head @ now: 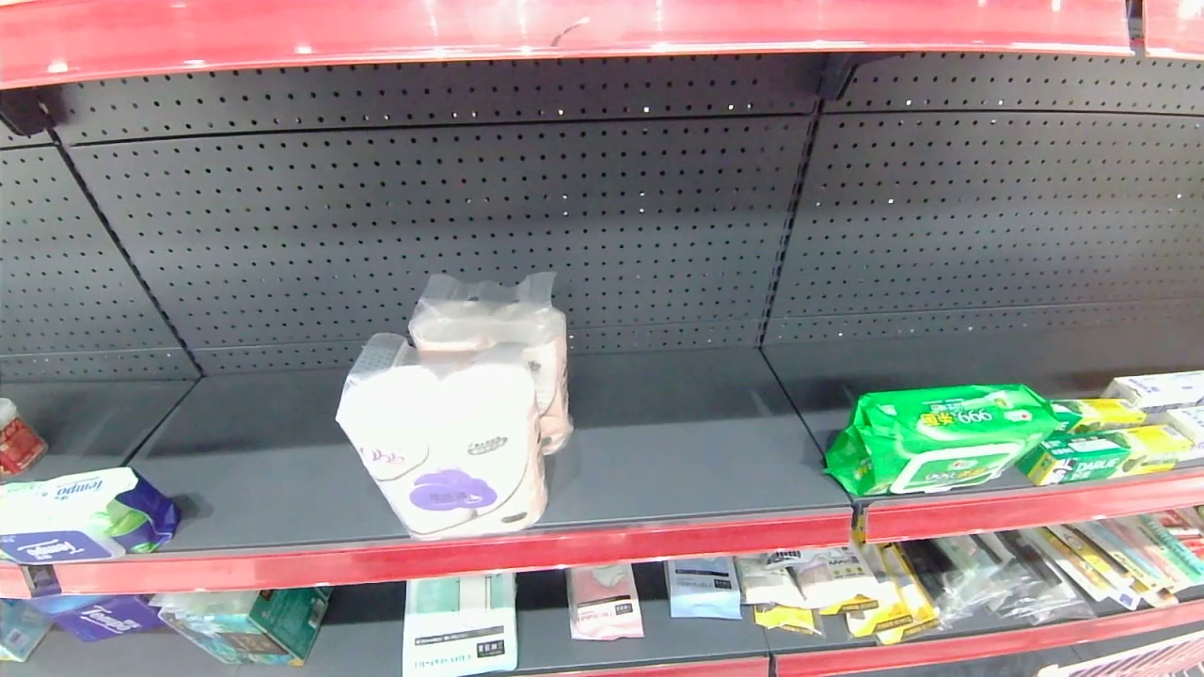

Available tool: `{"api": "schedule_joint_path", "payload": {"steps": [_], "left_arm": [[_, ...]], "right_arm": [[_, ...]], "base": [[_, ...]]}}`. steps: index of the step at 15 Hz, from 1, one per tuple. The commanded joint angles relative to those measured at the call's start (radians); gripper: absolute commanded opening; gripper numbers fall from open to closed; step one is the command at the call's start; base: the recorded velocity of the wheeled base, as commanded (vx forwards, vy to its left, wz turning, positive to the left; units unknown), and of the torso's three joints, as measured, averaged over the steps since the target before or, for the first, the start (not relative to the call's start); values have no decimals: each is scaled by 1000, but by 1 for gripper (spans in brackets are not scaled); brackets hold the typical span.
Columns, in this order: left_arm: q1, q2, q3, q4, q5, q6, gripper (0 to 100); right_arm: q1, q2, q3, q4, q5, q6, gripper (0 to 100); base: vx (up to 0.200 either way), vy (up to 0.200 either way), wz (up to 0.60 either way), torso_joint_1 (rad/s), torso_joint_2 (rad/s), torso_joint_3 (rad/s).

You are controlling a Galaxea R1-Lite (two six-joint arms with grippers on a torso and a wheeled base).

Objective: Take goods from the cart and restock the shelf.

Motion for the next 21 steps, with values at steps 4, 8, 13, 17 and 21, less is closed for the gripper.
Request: {"api": "schedule_joint_path", "payload": {"steps": [4,8,13,17,21], "left_arm": [[136,843,-505,-5,201,-53,100],[213,1129,-505,-60,98,-46,100],[224,1350,-505,-88,82,43,100],[191,1519,-513,-203,81,66,100],[176,1666,-504,-335,47,71,100]], "right_arm": [[0,3,0,0,0,0,100],[0,3,0,0,0,0,100],[0,3,0,0,0,0,100],[0,3,0,0,0,0,100],[0,3,0,0,0,0,100]], "base": [[0,0,0,0,0,0],[0,0,0,0,0,0],[0,0,0,0,0,0],[0,0,0,0,0,0],[0,0,0,0,0,0]]}}
